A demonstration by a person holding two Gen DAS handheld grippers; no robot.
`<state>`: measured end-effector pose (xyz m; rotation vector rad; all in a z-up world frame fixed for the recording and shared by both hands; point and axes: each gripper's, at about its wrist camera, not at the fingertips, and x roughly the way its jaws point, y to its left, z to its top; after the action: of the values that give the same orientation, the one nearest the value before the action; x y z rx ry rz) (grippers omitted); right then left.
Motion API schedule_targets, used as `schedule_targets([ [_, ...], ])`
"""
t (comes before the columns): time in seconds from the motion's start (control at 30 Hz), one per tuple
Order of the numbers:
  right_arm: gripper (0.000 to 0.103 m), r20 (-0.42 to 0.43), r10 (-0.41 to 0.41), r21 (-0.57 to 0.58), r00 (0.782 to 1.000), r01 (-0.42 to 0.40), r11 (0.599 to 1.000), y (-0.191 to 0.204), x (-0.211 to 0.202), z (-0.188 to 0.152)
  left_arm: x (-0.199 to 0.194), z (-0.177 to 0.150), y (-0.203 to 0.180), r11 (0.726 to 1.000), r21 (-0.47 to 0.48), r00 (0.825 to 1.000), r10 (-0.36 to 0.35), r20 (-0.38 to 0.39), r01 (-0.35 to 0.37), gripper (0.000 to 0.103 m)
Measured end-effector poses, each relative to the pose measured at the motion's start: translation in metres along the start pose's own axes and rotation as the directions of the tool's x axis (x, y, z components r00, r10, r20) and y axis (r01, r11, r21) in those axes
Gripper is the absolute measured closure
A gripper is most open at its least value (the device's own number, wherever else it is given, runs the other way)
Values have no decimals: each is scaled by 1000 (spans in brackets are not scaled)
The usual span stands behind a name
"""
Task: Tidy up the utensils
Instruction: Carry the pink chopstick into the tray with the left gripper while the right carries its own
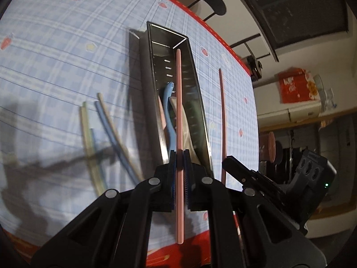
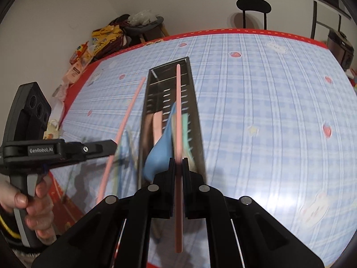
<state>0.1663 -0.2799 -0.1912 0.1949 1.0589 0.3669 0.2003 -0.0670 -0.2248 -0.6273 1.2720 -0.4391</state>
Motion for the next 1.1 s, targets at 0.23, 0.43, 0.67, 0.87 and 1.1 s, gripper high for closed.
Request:
schedule_targets([
  [0.23, 97, -45, -29, -52, 999, 27, 998, -1, 24, 29, 21, 16, 1, 996, -88, 999, -6, 33, 8, 93],
  [0.43, 97, -65, -41, -71, 997, 37, 997, 0, 42, 42, 33, 32, -3, 996, -87, 999, 24, 47, -20, 93],
  [0.67, 97, -75, -61, -89, 995, 54, 995, -1, 55, 51, 41, 43, -3, 994, -85, 996, 69, 52, -64, 93],
  [0.87, 96, -68, -69, -98, 995, 62, 993, -1, 61, 59, 45, 53, -2, 994, -75, 995, 86, 60, -81, 93],
  [1.1, 96, -60, -110, -137, 992, 101, 985, 7, 67, 68, 48, 63, -4, 992, -62, 991, 112, 75, -107, 92],
])
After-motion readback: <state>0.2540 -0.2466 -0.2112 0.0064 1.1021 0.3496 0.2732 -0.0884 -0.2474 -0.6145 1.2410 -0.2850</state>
